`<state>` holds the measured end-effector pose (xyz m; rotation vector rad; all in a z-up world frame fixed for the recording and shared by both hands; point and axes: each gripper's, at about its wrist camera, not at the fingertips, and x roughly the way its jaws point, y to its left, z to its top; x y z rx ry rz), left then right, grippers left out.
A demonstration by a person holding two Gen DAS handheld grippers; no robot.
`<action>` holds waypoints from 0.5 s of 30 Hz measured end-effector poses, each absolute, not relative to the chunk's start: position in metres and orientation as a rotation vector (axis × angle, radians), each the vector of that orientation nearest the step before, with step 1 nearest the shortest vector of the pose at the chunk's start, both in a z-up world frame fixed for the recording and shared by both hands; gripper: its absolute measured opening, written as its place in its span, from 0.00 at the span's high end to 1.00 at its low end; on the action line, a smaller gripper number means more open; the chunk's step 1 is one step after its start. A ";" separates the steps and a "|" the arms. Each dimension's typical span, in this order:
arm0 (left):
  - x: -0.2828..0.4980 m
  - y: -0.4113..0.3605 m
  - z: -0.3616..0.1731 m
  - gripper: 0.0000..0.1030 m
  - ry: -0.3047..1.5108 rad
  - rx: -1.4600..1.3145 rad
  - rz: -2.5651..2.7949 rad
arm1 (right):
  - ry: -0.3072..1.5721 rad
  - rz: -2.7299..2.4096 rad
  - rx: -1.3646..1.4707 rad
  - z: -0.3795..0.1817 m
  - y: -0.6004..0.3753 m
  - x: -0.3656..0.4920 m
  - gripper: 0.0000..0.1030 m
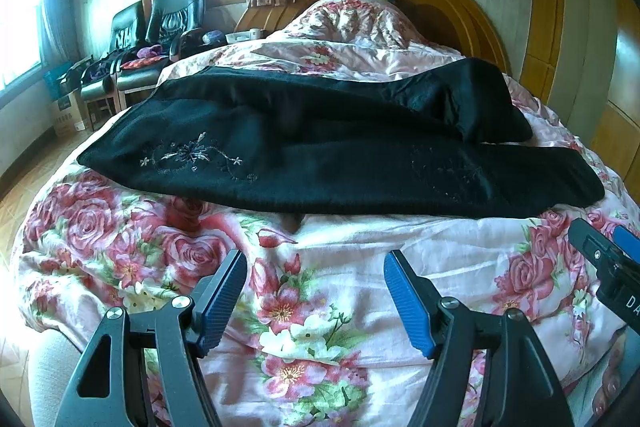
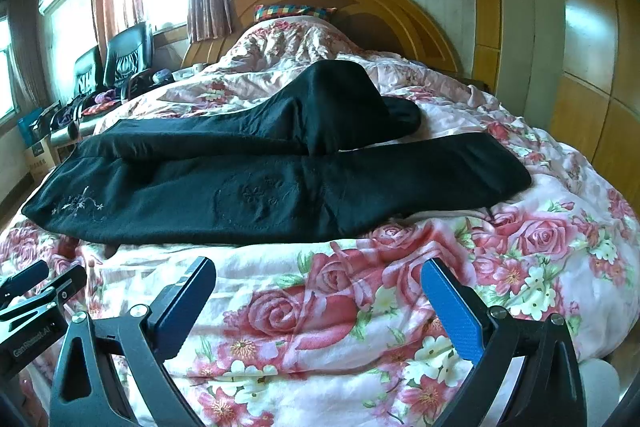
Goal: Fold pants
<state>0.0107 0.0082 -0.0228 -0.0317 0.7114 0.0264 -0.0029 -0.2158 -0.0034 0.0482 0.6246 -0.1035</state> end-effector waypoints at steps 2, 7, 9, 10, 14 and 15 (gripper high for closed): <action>0.011 0.009 -0.023 0.30 0.715 -0.034 0.027 | 0.626 -0.103 0.046 -0.004 -0.215 -0.002 0.00; 0.012 0.008 -0.025 0.30 0.725 -0.036 0.027 | 0.628 -0.101 0.046 -0.005 -0.215 -0.002 0.00; 0.011 0.008 -0.025 0.30 0.725 -0.035 0.029 | 0.629 -0.101 0.045 -0.006 -0.215 -0.002 0.00; 0.012 0.008 -0.025 0.30 0.725 -0.036 0.027 | 0.629 -0.102 0.045 -0.005 -0.214 -0.002 0.00; 0.012 0.008 -0.025 0.30 0.727 -0.036 0.027 | 0.630 -0.103 0.044 -0.005 -0.215 -0.002 0.00; 0.012 0.009 -0.025 0.30 0.729 -0.039 0.027 | 0.629 -0.104 0.044 -0.005 -0.215 -0.002 0.00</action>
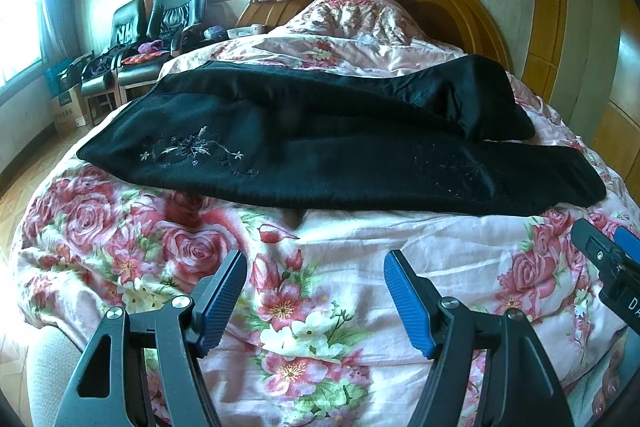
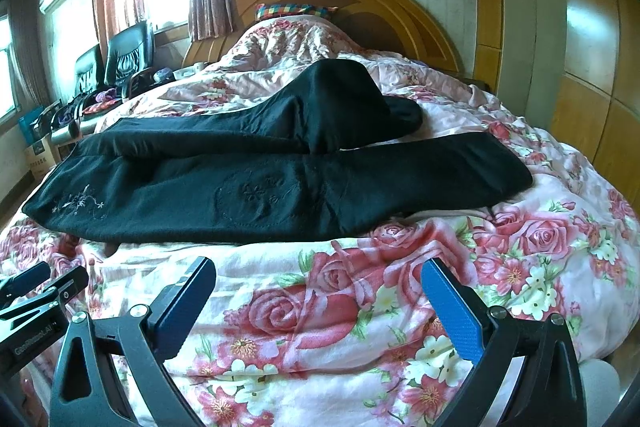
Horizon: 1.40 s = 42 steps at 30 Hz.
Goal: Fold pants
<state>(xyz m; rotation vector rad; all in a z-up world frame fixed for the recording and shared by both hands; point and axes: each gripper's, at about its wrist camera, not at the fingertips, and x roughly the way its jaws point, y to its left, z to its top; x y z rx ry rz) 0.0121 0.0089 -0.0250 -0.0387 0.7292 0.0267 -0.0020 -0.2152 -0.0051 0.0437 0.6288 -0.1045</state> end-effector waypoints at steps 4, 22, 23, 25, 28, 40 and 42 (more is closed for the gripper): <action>0.014 0.016 -0.027 0.30 0.743 -0.085 0.023 | 0.621 -0.116 0.052 -0.004 -0.218 -0.002 0.00; 0.046 0.098 -0.062 0.30 0.863 -0.516 -0.028 | 0.691 -0.038 0.342 -0.027 -0.305 0.032 0.05; 0.050 0.106 -0.062 0.30 0.858 -0.531 -0.018 | 0.686 -0.019 0.400 -0.031 -0.314 0.036 0.05; 0.056 0.118 -0.062 0.30 0.837 -0.539 0.009 | 0.697 -0.046 0.490 -0.042 -0.335 0.044 0.05; 0.066 0.141 -0.060 0.30 0.777 -0.547 0.069 | 0.728 -0.043 0.568 -0.052 -0.358 0.052 0.05; 0.126 0.195 -0.072 0.31 0.720 -0.581 0.120 | 0.615 0.021 0.954 -0.080 -0.448 0.094 0.39; 0.132 0.200 -0.073 0.31 0.705 -0.576 0.125 | 0.600 0.037 0.979 -0.082 -0.452 0.099 0.39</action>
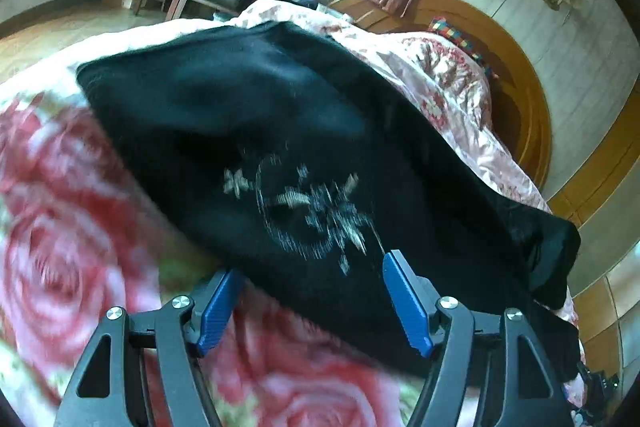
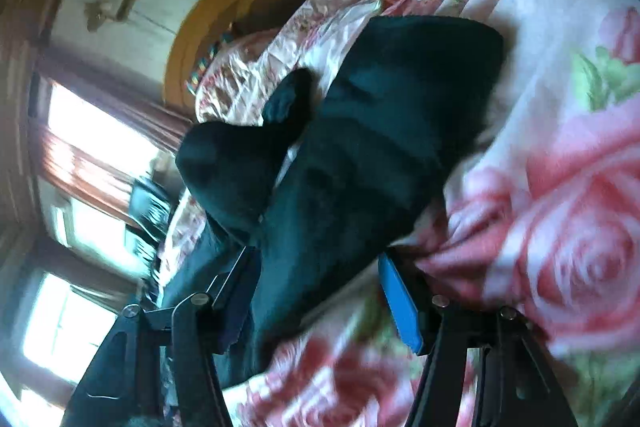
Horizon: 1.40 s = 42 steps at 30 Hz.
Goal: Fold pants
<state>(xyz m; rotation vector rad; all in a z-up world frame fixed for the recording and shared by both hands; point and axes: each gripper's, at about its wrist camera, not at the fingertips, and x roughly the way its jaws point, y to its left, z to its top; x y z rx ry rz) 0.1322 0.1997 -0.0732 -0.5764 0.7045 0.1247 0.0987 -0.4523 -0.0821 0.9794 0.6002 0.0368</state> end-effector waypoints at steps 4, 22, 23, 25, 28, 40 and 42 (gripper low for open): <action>0.146 0.219 -0.082 0.31 0.676 -0.662 0.137 | 0.582 0.079 1.000 -0.088 -0.449 0.107 0.53; 0.150 0.231 -0.088 0.79 0.634 -0.784 0.194 | 0.551 0.100 0.942 -0.098 -0.457 0.106 0.92; 0.149 0.236 -0.090 0.83 0.633 -0.818 0.160 | 0.548 0.097 0.919 -0.094 -0.456 0.105 0.92; 0.146 0.241 -0.089 0.88 0.633 -0.834 0.115 | 0.545 0.091 0.890 -0.090 -0.455 0.104 0.92; 0.136 0.240 -0.076 0.94 0.597 -0.821 0.095 | 0.519 0.090 0.887 -0.082 -0.453 0.094 0.92; 0.080 0.240 -0.053 1.00 0.448 -0.816 0.090 | 0.420 0.067 0.798 -0.044 -0.446 0.058 0.99; 0.085 0.243 -0.062 0.96 0.494 -0.800 0.116 | 0.488 0.030 0.798 -0.056 -0.449 0.063 0.95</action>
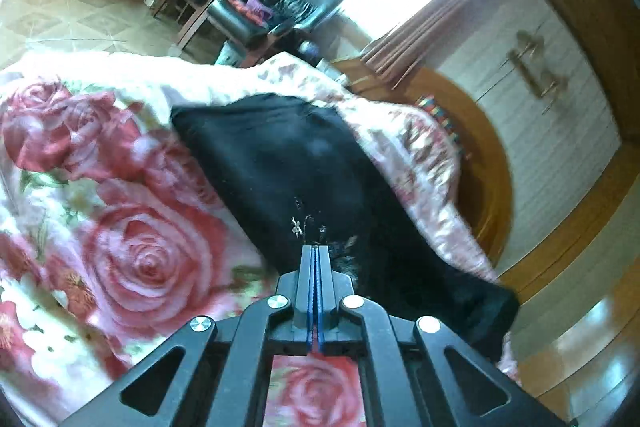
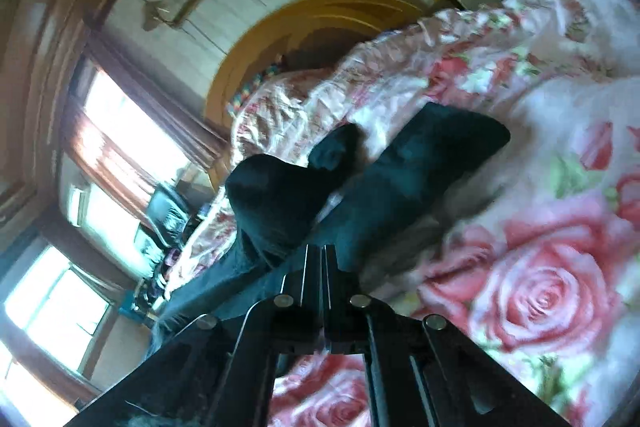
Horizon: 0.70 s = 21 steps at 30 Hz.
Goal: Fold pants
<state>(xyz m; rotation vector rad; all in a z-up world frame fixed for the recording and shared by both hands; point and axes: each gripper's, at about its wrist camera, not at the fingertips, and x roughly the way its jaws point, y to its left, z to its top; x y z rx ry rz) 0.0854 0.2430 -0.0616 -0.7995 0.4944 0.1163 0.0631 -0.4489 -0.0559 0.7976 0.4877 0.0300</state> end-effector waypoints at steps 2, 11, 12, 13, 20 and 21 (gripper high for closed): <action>0.090 0.248 -0.072 0.83 0.539 -0.814 0.138 | 0.558 -0.010 0.832 -0.072 -0.454 0.068 0.93; 0.130 0.256 -0.086 0.37 0.538 -0.880 0.113 | 0.531 -0.003 0.934 -0.083 -0.470 0.092 0.45; 0.136 0.257 -0.087 0.37 0.552 -0.878 0.117 | 0.536 -0.008 0.950 -0.086 -0.472 0.098 0.46; 0.147 0.258 -0.087 0.38 0.569 -0.869 0.109 | 0.535 -0.010 0.956 -0.088 -0.472 0.103 0.48; 0.173 0.252 -0.083 0.90 0.684 -0.789 0.125 | 0.644 -0.063 0.891 -0.086 -0.458 0.131 0.90; 0.169 0.252 -0.078 0.91 0.662 -0.777 0.124 | 0.624 -0.056 0.889 -0.082 -0.458 0.128 0.91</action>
